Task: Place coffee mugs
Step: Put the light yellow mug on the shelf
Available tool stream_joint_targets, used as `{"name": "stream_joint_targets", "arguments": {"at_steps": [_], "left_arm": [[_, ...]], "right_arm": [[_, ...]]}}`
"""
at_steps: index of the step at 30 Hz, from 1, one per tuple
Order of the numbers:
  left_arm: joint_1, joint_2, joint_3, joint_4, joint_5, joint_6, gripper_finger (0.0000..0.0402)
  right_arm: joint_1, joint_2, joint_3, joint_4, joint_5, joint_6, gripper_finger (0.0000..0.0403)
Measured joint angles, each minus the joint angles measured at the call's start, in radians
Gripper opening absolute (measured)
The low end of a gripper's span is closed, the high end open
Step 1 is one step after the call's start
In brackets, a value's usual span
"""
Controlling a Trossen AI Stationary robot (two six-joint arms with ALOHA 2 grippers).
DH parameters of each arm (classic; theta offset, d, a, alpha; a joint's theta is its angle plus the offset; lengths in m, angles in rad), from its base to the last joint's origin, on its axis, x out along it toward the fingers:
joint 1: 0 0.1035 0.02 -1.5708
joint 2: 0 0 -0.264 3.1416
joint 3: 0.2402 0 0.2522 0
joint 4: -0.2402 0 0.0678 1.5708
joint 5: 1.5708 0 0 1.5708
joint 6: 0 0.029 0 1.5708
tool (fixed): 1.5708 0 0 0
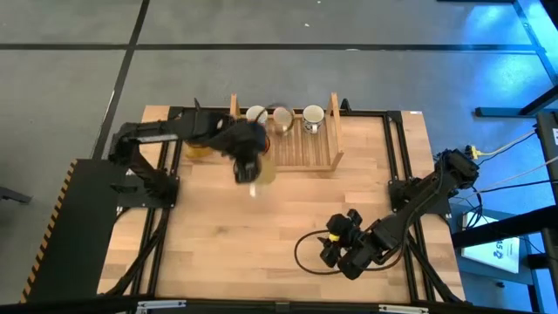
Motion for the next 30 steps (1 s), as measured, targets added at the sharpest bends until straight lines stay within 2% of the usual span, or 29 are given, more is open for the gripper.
{"name": "stream_joint_targets", "arguments": {"at_steps": [5, 13, 20, 30], "left_arm": [[0.131, 0.092, 0.081, -0.001, -0.003, 0.125, 0.0017], [0.245, 0.342, 0.280, -0.044, -0.001, 0.245, 0.0017], [0.281, 0.534, 0.395, -0.054, -0.009, 0.283, 0.0017], [0.300, 0.668, 0.408, -0.021, 0.019, 0.322, 0.0017]], "right_arm": [[-0.001, 0.000, -0.078, 0.008, -0.015, 0.160, 0.0229], [-0.003, 0.000, -0.167, 0.130, -0.014, 0.245, 0.0229], [-0.003, 0.000, -0.211, 0.197, -0.007, 0.293, 0.0229], [-0.003, 0.000, -0.212, 0.203, -0.014, 0.293, 0.0229]]}}
